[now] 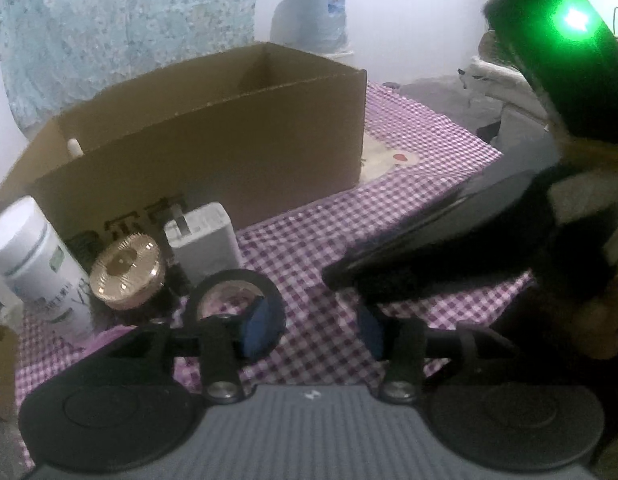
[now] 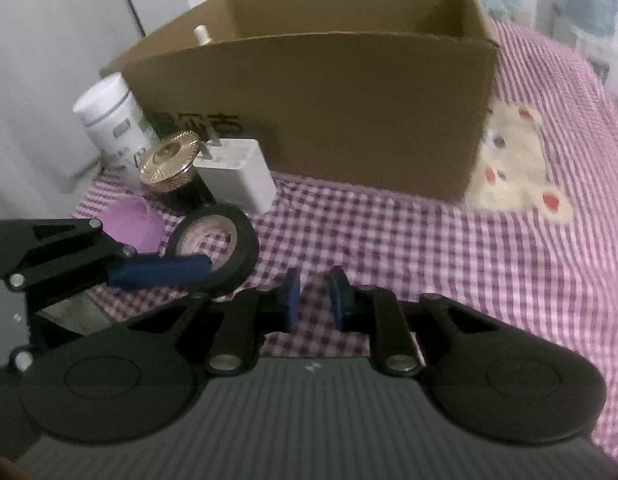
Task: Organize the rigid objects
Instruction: 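Grasp the black tape roll with the right gripper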
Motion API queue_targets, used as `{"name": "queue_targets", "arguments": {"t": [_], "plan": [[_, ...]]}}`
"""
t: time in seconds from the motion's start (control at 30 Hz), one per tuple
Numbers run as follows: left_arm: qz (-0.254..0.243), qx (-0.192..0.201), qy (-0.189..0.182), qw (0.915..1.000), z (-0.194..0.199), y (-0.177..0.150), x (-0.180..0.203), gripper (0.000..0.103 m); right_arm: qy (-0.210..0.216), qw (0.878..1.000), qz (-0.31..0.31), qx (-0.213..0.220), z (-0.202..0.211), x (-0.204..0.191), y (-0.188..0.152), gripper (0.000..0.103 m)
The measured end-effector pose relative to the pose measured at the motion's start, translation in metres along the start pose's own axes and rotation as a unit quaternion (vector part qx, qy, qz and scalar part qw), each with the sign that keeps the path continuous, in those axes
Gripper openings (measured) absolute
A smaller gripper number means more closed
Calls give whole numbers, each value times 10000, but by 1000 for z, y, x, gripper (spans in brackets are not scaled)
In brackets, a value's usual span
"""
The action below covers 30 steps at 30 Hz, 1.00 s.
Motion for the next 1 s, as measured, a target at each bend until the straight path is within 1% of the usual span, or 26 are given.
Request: {"name": "queue_targets", "arguments": {"t": [0.07,0.1,0.17,0.23,0.3,0.37,0.43,0.5,0.6,0.7,0.73,0.77,0.87,1.0], "plan": [[-43,18,136,9999,-2,5,-3,63,155,9994,-296,69,6,7,3,16],[-56,21,228,9997,-2,6,-5,64,177,9993,-314,127,8,8,5,16],[-56,-18,398,9992,-3,6,-11,71,273,9989,-302,253,11,4,11,17],[-46,-106,558,9984,-5,5,-17,74,491,9978,-330,314,8,-4,18,17],[-64,-229,696,9973,-8,3,-22,74,704,9965,-349,280,2,-12,23,21],[-43,-319,724,9969,-11,1,-24,74,848,9957,-337,179,-7,-20,24,22],[-17,-363,692,9969,-13,0,-24,74,887,9957,-237,108,-15,-26,24,24],[-16,-418,667,9969,-15,-1,-23,74,869,9961,-132,20,-24,-32,22,24],[-1,-503,652,9966,-20,-2,-22,75,795,9968,77,42,-28,-36,23,24],[-42,-490,686,9964,-23,0,-22,75,777,9967,217,18,-29,-37,22,22],[-35,-490,688,9964,-24,0,-22,75,735,9970,253,-8,-29,-37,22,23],[-21,-488,679,9965,-25,1,-23,75,593,9977,319,-89,-33,-36,20,23],[35,-526,671,9964,-30,2,-26,75,679,9975,138,-126,-33,-30,17,23],[110,-506,667,9964,-34,2,-32,75,728,9972,69,-150,-35,-29,17,22]]}}
Point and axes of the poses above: each gripper's, at about its wrist camera, not at the fingertips, and z roughly against the way its jaws point, x to its right, y to its top, the point moved 4 cm from there along -z, roughly the way its jaws point, and after that the axes turned 15 degrees about x, right-handed, at the moved point
